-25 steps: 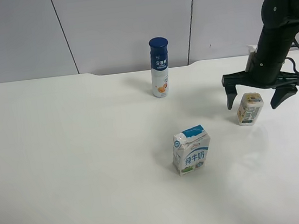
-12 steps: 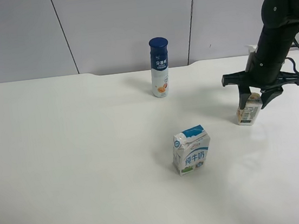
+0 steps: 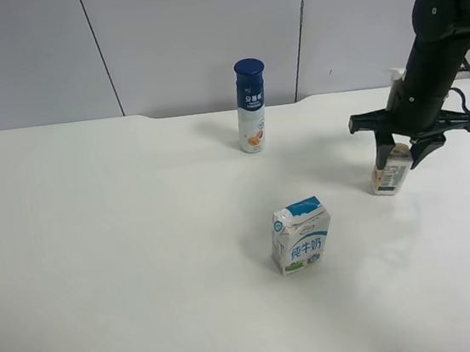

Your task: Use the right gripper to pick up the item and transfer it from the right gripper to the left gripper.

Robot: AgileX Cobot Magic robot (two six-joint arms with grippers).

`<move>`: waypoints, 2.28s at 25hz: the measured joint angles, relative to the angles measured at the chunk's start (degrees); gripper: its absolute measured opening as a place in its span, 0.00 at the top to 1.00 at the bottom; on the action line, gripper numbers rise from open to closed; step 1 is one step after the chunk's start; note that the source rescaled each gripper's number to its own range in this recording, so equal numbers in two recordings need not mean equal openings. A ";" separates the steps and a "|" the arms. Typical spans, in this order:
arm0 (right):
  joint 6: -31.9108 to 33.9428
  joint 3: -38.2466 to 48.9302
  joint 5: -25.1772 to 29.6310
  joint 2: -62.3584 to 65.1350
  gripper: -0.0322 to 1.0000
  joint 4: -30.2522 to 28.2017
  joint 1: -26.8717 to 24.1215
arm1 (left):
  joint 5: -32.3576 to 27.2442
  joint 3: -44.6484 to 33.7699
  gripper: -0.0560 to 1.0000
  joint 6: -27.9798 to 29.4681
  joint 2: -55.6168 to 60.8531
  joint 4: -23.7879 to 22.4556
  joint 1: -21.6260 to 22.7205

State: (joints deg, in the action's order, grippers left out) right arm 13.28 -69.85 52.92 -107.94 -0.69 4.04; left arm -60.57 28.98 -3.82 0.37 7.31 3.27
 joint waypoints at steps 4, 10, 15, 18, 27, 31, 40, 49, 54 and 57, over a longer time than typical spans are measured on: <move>-1.29 0.00 1.26 3.86 0.97 0.31 0.00 | 0.00 0.00 0.00 0.00 0.00 0.00 0.00; -6.39 -0.18 4.25 9.42 0.97 3.98 0.00 | 0.00 0.00 0.00 0.00 0.00 0.00 0.00; -9.96 -0.18 5.42 13.25 0.97 8.29 -0.05 | 0.00 0.00 0.00 0.00 0.00 0.00 0.00; -12.93 -0.18 5.52 15.22 0.97 12.61 -0.05 | 0.00 0.00 0.00 0.00 0.00 0.00 0.00; -24.78 -0.18 5.52 17.06 0.97 23.64 7.42 | 0.00 0.00 0.00 0.00 0.00 0.00 0.00; -27.99 -0.18 5.25 17.06 0.97 26.72 12.59 | 0.00 0.00 0.00 0.00 0.00 0.00 0.00; -36.70 -1.72 3.28 17.06 0.97 34.86 21.06 | 0.00 0.00 0.00 -6.52 0.00 4.50 0.00; -38.22 -4.31 2.24 17.06 0.97 36.12 29.02 | -2.16 0.13 0.00 -19.26 -8.46 12.94 -6.51; -38.16 -4.36 2.18 17.06 0.97 36.32 32.19 | -2.80 0.18 0.00 -22.69 -14.18 12.98 -14.04; -36.67 -4.36 0.95 17.06 0.97 36.38 33.74 | -2.64 1.47 0.00 -24.04 -17.09 12.14 -18.16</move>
State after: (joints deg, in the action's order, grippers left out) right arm -23.39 -74.21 53.87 -90.88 35.69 37.78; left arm -63.20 30.46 -27.86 -16.73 19.44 -14.89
